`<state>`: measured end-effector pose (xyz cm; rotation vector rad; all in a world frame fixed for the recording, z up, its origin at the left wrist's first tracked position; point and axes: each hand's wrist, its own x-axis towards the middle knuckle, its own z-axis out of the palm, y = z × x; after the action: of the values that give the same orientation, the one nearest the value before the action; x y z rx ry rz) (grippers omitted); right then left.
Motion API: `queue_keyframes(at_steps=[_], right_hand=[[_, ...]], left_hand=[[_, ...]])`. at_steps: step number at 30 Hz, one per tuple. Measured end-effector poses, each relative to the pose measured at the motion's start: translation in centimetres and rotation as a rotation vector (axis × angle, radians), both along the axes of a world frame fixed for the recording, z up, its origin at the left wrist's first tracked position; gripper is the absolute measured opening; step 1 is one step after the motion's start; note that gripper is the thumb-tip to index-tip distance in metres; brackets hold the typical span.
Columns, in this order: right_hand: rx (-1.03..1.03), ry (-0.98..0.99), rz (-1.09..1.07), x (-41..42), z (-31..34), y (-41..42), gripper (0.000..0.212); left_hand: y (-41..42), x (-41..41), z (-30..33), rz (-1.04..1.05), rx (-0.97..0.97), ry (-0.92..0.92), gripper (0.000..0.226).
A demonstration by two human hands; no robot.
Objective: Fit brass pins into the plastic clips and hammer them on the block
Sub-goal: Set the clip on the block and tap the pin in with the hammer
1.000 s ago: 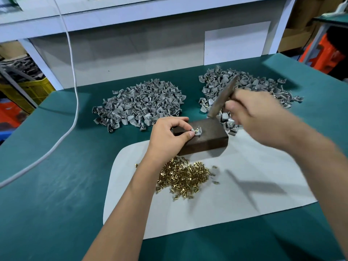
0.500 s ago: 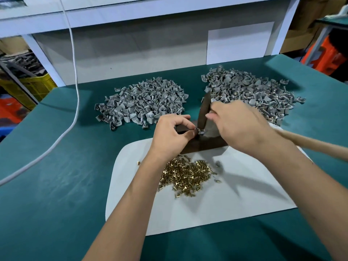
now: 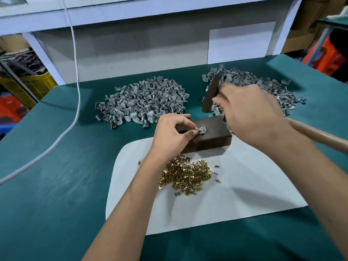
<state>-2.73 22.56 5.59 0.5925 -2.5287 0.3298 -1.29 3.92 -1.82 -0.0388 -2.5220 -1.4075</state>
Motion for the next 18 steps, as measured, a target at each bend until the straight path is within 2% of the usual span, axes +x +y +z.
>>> queue_keyframes(at_steps=[1, 2, 4, 6, 11, 15, 18], right_hand=[[-0.1, 0.061, 0.02, 0.2, 0.0, 0.0, 0.021], [-0.107, 0.05, 0.026, 0.4, -0.2, -0.2, 0.022], [0.082, -0.153, 0.001, 0.6, -1.5, -0.8, 0.024], [0.154, -0.282, -0.02, 0.3, -1.7, -0.6, 0.025], [0.065, -0.265, 0.033, -0.5, -1.6, 1.8, 0.023], [-0.064, -0.486, 0.098, -1.2, -1.6, 5.9, 0.016], [-0.002, -0.587, 0.135, -1.1, -2.0, 7.6, 0.021]], left_hand=[[0.0, 0.0, 0.0, 0.003, -0.004, 0.007, 0.007], [0.0, -0.1, 0.0, 0.004, -0.008, 0.013, 0.007], [0.0, 0.0, 0.0, 0.004, -0.017, 0.027, 0.008], [0.0, 0.0, 0.0, -0.003, -0.044, 0.036, 0.008], [-0.1, 0.2, -0.2, 0.01, -0.155, 0.152, 0.012], [0.2, 0.1, -0.9, -0.029, -0.242, 0.322, 0.012], [0.2, 0.1, -1.2, -0.06, -0.192, 0.377, 0.013]])
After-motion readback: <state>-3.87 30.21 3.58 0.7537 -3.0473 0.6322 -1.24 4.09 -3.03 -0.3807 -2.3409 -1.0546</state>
